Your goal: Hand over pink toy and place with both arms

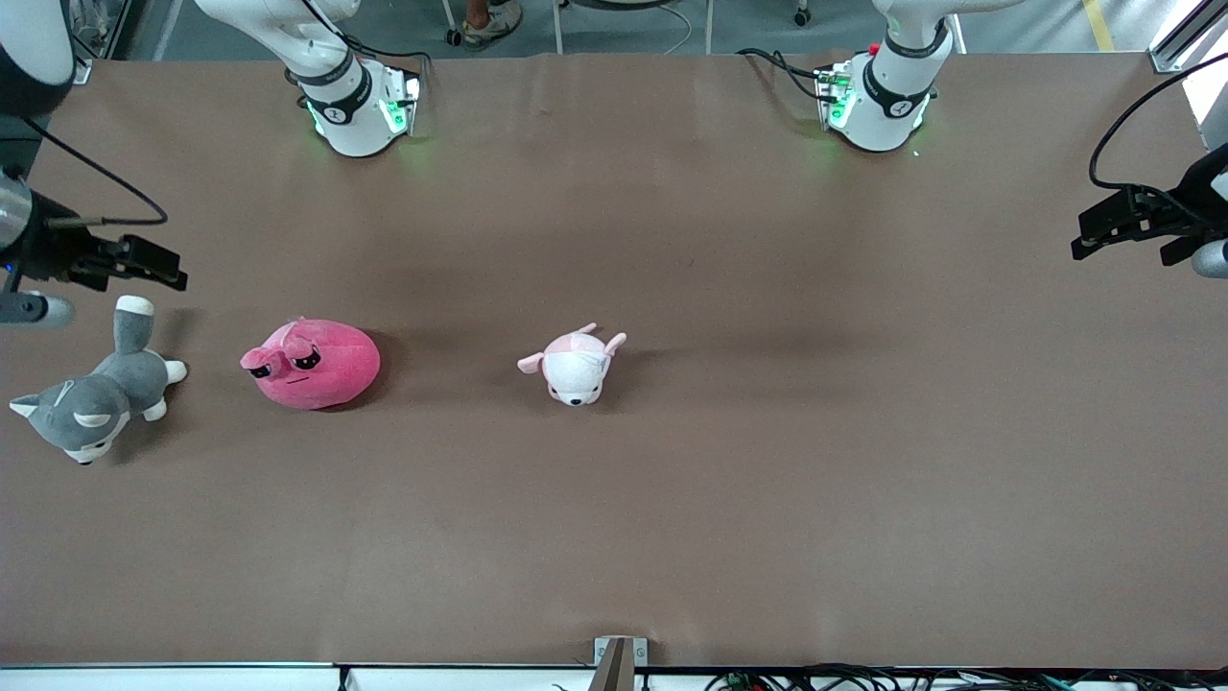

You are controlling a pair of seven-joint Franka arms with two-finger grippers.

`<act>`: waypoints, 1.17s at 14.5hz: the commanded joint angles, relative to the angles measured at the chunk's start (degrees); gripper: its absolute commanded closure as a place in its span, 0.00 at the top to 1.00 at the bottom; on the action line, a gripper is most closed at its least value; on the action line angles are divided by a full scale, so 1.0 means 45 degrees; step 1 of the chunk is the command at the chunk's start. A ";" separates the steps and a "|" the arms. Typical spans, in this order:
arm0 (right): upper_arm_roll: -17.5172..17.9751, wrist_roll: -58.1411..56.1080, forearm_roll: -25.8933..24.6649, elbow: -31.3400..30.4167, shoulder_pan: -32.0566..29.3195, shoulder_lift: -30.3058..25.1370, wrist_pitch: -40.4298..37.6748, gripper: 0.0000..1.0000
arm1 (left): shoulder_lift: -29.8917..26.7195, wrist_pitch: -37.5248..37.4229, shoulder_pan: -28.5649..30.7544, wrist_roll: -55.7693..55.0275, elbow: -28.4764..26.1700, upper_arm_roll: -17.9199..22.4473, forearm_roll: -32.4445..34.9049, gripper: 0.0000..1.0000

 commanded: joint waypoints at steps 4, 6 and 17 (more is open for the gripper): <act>0.0116 -0.0092 -0.0232 -0.1248 -0.0026 -0.1858 -0.0056 1.00 | 0.0040 -0.0136 -0.0448 0.0062 0.0265 0.0472 0.0284 1.00; 0.0116 -0.0092 -0.0232 -0.1248 -0.0064 -0.2073 -0.0115 1.00 | 0.0040 -0.0136 -0.0759 0.0023 0.0265 0.0744 0.0284 1.00; 0.0038 -0.0170 -0.0213 0.0391 -0.0143 -0.1664 -0.0915 1.00 | -0.0077 -0.0058 -0.1054 0.0023 0.0753 0.1156 0.0128 1.00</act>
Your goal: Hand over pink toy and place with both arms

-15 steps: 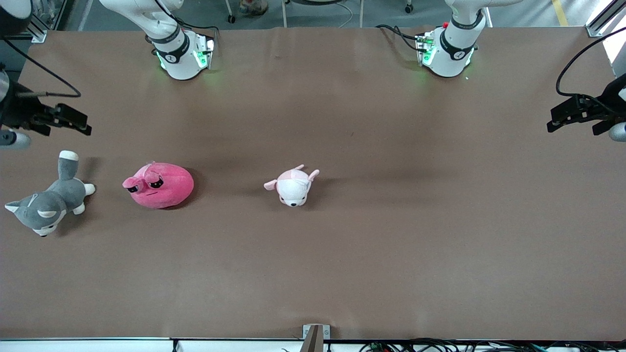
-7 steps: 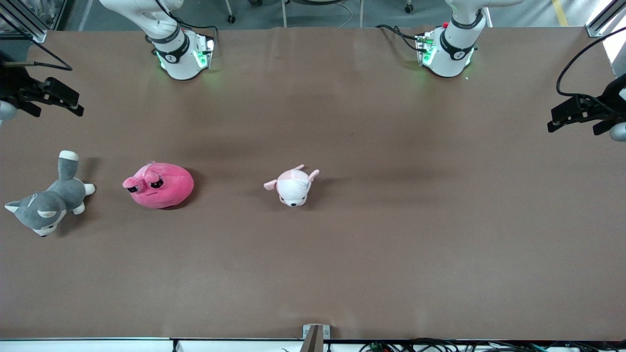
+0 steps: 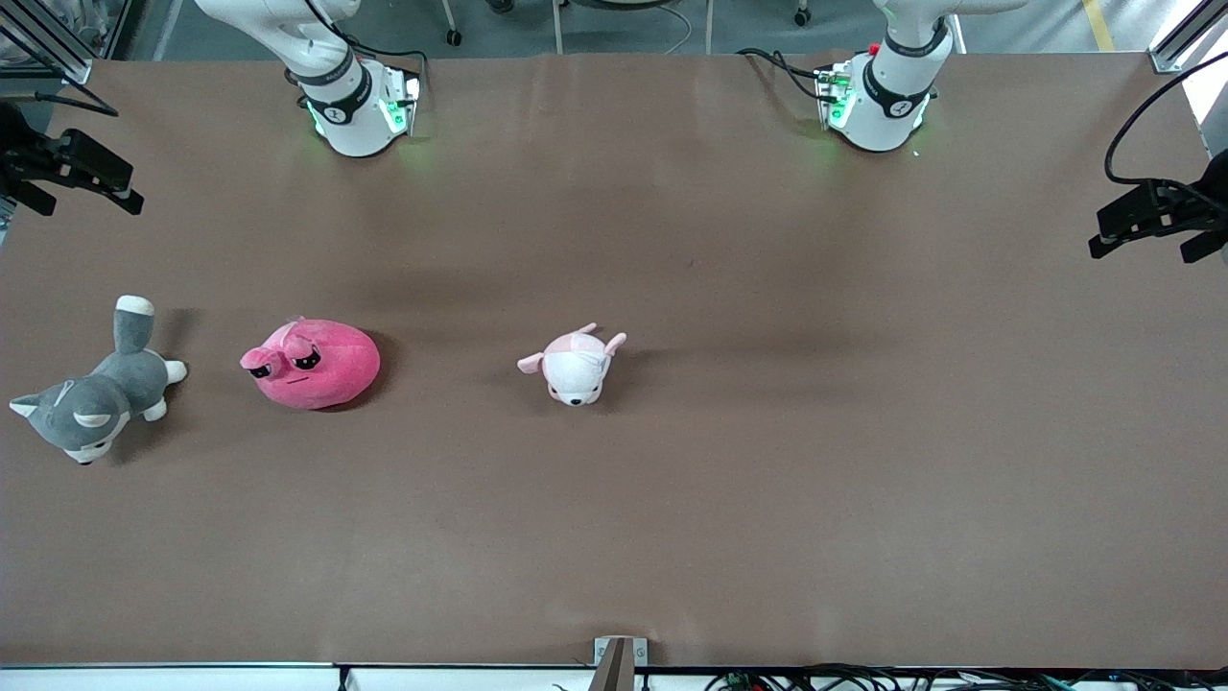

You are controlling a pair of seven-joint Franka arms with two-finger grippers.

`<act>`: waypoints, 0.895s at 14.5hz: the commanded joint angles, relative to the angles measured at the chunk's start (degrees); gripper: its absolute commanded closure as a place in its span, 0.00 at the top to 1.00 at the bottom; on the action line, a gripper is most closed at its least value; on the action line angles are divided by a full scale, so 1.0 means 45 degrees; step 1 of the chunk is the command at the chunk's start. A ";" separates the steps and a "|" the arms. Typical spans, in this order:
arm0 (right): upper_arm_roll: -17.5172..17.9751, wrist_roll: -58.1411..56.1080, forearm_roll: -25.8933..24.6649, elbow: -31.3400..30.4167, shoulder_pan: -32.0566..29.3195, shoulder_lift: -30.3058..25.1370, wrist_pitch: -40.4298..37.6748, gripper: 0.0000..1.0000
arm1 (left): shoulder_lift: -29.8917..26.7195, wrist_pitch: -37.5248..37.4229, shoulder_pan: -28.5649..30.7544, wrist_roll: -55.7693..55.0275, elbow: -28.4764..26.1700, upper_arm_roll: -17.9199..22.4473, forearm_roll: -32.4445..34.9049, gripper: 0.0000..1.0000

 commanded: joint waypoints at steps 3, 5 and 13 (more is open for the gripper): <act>0.0080 -0.0159 -0.0052 0.0660 -0.0142 0.0391 -0.0390 1.00 | -0.0147 -0.0080 -0.0123 0.0013 0.0176 -0.0036 0.0049 1.00; 0.0080 -0.0140 -0.0032 0.0661 -0.0122 0.0412 -0.0370 1.00 | -0.0128 -0.0139 -0.0103 0.0032 0.0175 0.0022 0.0069 1.00; 0.0061 -0.0257 0.0085 0.0525 -0.0142 0.0392 -0.0683 1.00 | 0.0009 -0.0041 -0.0103 -0.0085 0.0195 0.0003 0.0088 1.00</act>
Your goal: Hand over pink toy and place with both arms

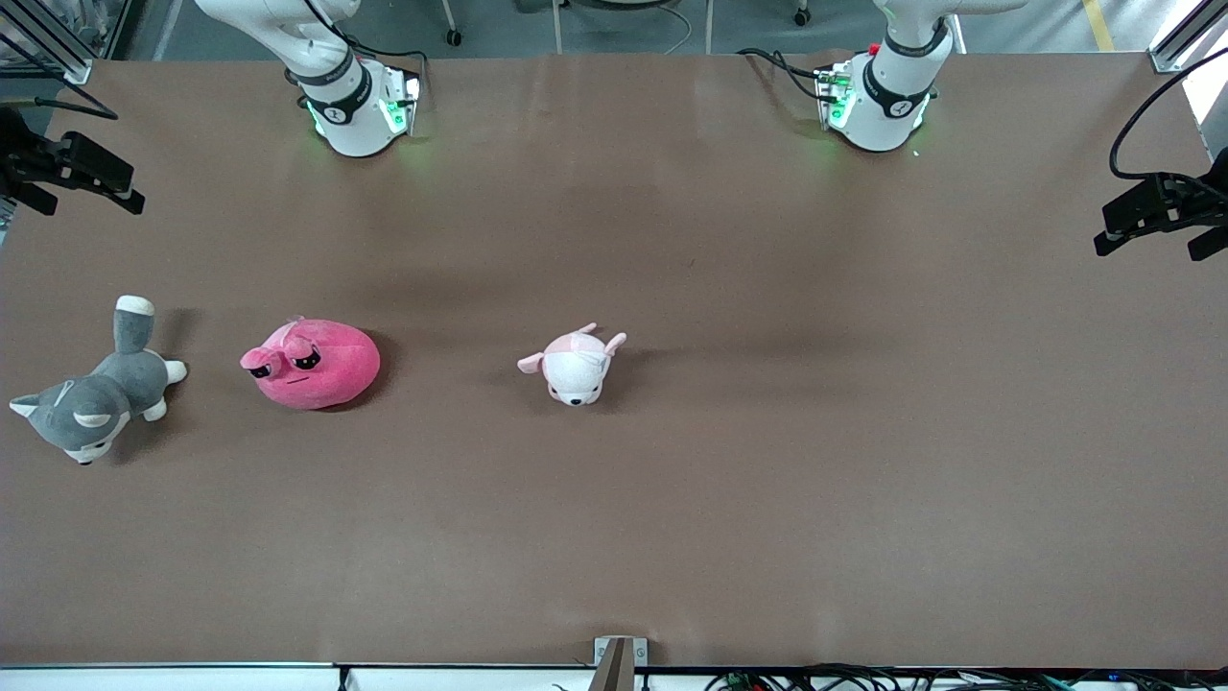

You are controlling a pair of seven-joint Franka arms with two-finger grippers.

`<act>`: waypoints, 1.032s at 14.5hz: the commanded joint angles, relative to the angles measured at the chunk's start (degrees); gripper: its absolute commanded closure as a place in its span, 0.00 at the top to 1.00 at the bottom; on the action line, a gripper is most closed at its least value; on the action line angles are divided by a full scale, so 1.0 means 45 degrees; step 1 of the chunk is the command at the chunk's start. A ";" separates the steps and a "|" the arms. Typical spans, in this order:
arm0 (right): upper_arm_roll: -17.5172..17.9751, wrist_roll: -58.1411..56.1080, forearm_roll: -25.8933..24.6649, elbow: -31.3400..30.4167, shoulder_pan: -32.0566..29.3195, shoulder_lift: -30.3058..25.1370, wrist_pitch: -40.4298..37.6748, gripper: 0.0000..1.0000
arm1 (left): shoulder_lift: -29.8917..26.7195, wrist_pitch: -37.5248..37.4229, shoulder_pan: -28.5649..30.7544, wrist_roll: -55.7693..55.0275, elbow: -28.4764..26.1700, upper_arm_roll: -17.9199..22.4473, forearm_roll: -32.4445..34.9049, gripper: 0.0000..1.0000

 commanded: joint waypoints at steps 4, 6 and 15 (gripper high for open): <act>0.0083 -0.0240 0.0072 0.0048 -0.0122 -0.0001 -0.0178 1.00 | 0.0046 0.0014 -0.0073 -0.0041 0.0080 0.0062 0.0088 1.00; 0.0083 -0.0260 0.0052 0.0029 -0.0122 -0.0001 -0.0197 1.00 | 0.0046 0.0033 -0.0073 -0.0061 0.0080 0.0081 0.0127 1.00; 0.0103 -0.0279 -0.0065 -0.0011 -0.0063 -0.0040 -0.0217 1.00 | 0.0085 0.0287 -0.0287 -0.0061 0.0080 0.0043 0.0049 1.00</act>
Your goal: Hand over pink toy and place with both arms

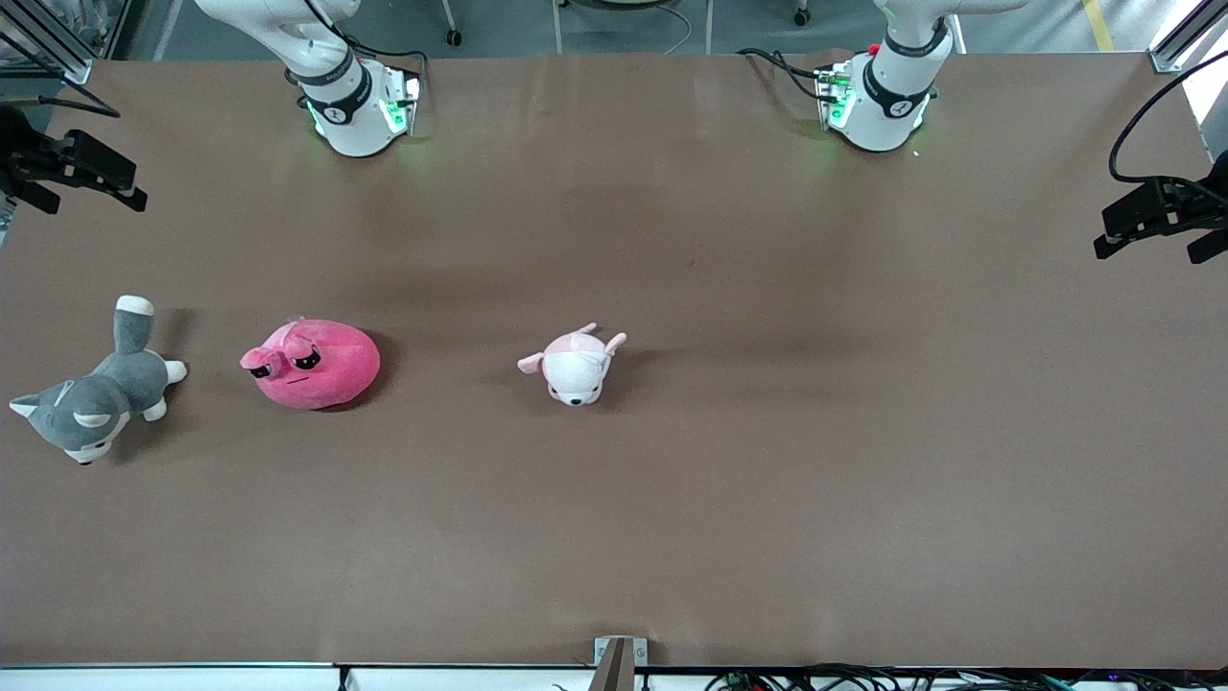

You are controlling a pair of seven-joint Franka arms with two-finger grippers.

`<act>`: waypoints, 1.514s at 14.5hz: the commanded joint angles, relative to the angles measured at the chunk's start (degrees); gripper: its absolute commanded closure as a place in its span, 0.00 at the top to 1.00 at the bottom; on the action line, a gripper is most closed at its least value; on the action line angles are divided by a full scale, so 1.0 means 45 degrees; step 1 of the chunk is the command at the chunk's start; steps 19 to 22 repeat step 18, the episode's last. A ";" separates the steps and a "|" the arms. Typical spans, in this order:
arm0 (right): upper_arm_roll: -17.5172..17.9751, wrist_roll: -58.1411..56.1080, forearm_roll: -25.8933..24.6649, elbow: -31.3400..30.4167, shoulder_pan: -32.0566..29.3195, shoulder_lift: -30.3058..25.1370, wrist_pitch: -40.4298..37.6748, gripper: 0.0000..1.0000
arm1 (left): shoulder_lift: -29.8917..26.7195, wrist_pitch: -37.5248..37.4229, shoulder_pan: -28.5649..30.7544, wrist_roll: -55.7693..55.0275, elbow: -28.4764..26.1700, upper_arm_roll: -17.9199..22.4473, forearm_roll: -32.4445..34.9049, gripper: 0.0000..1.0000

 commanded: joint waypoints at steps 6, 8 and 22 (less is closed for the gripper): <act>0.0076 -0.0124 -0.0085 -0.0008 -0.0103 -0.0048 -0.0075 1.00 | 0.0115 0.0235 -0.0043 -0.0061 0.0084 0.0036 -0.0419 1.00; 0.0076 -0.0124 -0.0104 -0.0008 -0.0122 -0.0048 -0.0075 1.00 | 0.0116 0.0235 -0.0023 -0.0061 0.0084 0.0036 -0.0400 1.00; 0.0076 -0.0124 -0.0104 -0.0008 -0.0083 -0.0048 -0.0075 1.00 | 0.0116 0.0235 -0.0023 -0.0061 0.0084 0.0036 -0.0400 1.00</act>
